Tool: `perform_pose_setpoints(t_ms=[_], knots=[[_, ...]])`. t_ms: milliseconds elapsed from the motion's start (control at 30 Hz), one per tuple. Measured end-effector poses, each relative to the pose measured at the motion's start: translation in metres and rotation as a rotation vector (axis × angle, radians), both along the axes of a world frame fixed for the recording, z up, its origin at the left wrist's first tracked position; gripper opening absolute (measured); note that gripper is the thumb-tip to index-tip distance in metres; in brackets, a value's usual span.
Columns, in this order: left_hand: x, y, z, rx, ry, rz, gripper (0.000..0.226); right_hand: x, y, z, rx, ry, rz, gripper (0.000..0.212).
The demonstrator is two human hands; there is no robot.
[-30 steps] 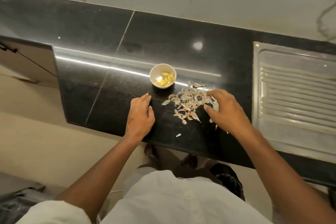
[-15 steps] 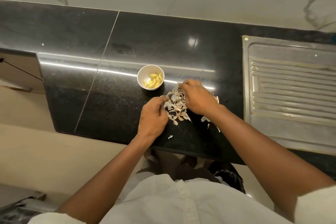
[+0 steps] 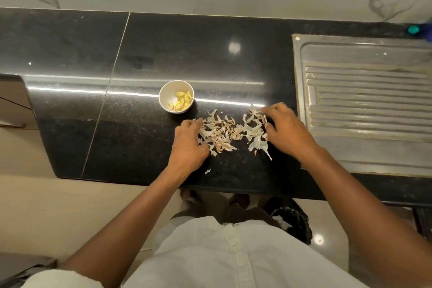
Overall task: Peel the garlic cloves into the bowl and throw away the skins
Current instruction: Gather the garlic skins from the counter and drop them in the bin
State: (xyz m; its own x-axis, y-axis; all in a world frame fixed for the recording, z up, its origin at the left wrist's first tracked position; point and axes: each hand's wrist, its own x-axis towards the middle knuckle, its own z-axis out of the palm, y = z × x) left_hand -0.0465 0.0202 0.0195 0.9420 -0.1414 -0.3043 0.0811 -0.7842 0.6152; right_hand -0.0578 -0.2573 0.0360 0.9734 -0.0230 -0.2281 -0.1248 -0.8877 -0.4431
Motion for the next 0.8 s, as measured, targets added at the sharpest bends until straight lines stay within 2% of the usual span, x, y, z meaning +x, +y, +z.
perform_pose_setpoints(t_ms=[133, 300, 433, 500, 600, 667, 733, 800], knots=[[-0.004, -0.015, 0.005, -0.041, 0.018, -0.068, 0.071, -0.001, 0.012, -0.008, 0.026, 0.034, -0.066, 0.043], [-0.008, -0.016, 0.008, -0.151, 0.043, -0.101, 0.071, -0.004, 0.033, -0.001, 0.229, 0.081, 0.052, 0.042], [-0.008, -0.002, 0.009, -0.139, -0.037, 0.027, 0.069, -0.002, 0.012, 0.016, 0.243, 0.002, -0.148, 0.040], [-0.009, 0.005, 0.006, -0.068, -0.025, 0.051, 0.078, -0.009, -0.005, 0.019, 0.219, 0.093, -0.189, 0.044], [-0.013, 0.010, 0.000, 0.031, 0.063, 0.042, 0.099, -0.026, -0.010, 0.017, 0.163, 0.270, -0.140, 0.076], [-0.018, 0.007, -0.002, 0.085, 0.086, 0.014, 0.107, -0.036, -0.002, 0.010, 0.117, 0.310, -0.092, 0.089], [-0.023, 0.000, -0.002, 0.113, 0.111, -0.021, 0.112, -0.040, 0.008, 0.002, 0.080, 0.267, -0.065, 0.087], [-0.025, -0.006, -0.001, 0.113, 0.129, -0.025, 0.113, -0.039, 0.018, -0.004, 0.084, 0.193, -0.062, 0.073]])
